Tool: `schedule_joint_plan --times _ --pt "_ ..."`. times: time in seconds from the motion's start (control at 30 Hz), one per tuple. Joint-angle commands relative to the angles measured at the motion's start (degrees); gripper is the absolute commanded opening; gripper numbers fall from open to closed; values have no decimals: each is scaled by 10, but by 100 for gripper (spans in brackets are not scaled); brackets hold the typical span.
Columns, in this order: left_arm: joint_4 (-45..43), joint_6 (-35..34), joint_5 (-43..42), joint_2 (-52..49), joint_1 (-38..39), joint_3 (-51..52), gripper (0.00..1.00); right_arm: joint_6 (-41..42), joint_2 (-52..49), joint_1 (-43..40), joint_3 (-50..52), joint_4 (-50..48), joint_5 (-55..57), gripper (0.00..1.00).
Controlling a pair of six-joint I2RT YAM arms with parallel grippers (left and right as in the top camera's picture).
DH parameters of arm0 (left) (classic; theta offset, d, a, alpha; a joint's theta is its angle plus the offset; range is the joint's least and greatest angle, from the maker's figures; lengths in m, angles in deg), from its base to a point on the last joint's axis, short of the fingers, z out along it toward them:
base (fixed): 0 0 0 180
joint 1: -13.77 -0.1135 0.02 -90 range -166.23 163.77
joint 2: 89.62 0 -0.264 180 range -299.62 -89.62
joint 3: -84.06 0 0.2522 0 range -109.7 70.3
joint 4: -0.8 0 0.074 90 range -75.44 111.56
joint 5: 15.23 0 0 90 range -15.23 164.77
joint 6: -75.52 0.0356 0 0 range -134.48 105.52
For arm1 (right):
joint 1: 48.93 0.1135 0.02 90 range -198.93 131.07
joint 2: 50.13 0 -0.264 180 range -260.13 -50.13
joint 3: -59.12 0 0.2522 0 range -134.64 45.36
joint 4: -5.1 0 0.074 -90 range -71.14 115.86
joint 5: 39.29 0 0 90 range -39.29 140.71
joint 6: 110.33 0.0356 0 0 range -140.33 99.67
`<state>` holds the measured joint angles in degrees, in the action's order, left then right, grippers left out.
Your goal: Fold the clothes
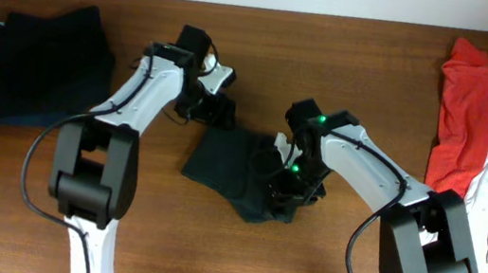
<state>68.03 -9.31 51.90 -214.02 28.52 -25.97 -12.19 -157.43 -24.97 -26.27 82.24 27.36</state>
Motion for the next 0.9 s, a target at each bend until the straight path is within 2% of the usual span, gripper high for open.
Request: schedule_joint_plan --times 0.0,0.07,0.13,0.27,0.37,0.47,0.5,0.6,0.67,0.73,0.8,0.87 --pt "26 10 5 -45 5 -3 75 31 1 -19 20 0 147 40" --pt "59 10 19 -53 5 -3 75 33 1 -34 21 -6 191 40" --pt "116 10 42 -56 5 -3 74 32 1 -59 21 -31 223 45" --pt "232 10 43 -56 5 -3 73 26 1 -96 21 -72 225 45" --pt "267 9 58 -56 5 -4 73 26 3 -106 10 -43 216 54" --pt "295 -9 49 -56 5 -4 73 26 9 -127 -28 -17 219 55" --pt "304 -10 31 -53 5 -4 68 26 9 -139 -50 -12 220 55" --pt "275 -10 22 -25 5 -11 67 26 10 -157 -104 22 211 56" --pt "221 -10 26 6 5 -29 68 26 11 -161 -151 65 175 56" --pt "158 -4 28 26 5 -45 68 14 16 -160 -175 91 100 57" --pt "70 -3 28 35 5 -47 68 -38 17 -151 -174 105 -32 59" --pt "12 -3 28 26 5 -47 68 -64 17 -136 -160 112 -86 59"
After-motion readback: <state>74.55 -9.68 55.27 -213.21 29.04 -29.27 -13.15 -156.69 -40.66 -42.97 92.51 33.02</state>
